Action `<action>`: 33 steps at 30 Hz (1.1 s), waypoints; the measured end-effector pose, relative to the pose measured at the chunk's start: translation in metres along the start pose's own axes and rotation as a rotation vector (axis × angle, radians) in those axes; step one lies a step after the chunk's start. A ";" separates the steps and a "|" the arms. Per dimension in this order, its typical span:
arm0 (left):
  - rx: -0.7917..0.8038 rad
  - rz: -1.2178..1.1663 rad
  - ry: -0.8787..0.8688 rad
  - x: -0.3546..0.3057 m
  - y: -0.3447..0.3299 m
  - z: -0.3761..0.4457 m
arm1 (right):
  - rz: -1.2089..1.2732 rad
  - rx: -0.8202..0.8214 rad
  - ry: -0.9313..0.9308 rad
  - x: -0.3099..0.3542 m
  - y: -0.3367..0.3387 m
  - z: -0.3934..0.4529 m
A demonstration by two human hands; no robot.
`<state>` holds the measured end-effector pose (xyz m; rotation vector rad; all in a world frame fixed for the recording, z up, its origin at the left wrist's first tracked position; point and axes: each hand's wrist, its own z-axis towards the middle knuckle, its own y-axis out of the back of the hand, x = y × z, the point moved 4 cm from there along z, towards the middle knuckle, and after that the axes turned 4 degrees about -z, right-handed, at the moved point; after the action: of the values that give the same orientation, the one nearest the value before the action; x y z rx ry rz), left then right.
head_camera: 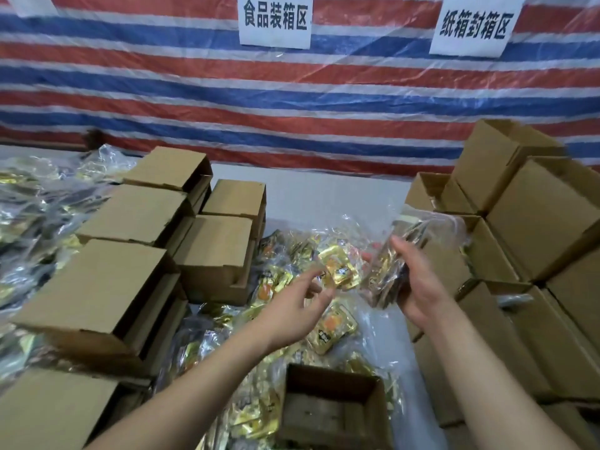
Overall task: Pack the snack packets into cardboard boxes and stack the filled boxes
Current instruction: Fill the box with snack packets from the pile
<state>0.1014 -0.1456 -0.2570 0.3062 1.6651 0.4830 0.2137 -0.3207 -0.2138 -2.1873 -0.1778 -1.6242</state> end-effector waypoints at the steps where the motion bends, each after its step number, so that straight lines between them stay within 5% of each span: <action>1: 0.016 0.034 0.048 0.020 0.000 -0.008 | -0.033 0.015 0.016 -0.001 0.002 -0.006; 4: 0.095 0.080 0.175 0.074 -0.012 -0.034 | -0.252 0.120 0.048 -0.010 0.001 -0.024; 10: 0.226 0.076 0.276 0.128 -0.049 -0.047 | -1.091 0.426 -0.038 -0.056 -0.020 -0.047; 22: 0.226 -0.018 0.329 0.146 -0.060 -0.047 | -1.556 0.942 -0.173 -0.143 -0.022 -0.051; 33: 0.168 0.071 0.273 0.145 -0.077 -0.043 | -1.777 0.877 -0.417 -0.247 -0.009 -0.040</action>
<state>0.0427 -0.1515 -0.4161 0.4389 1.9711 0.4538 0.0975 -0.2945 -0.4346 -1.2792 -2.8111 -0.9725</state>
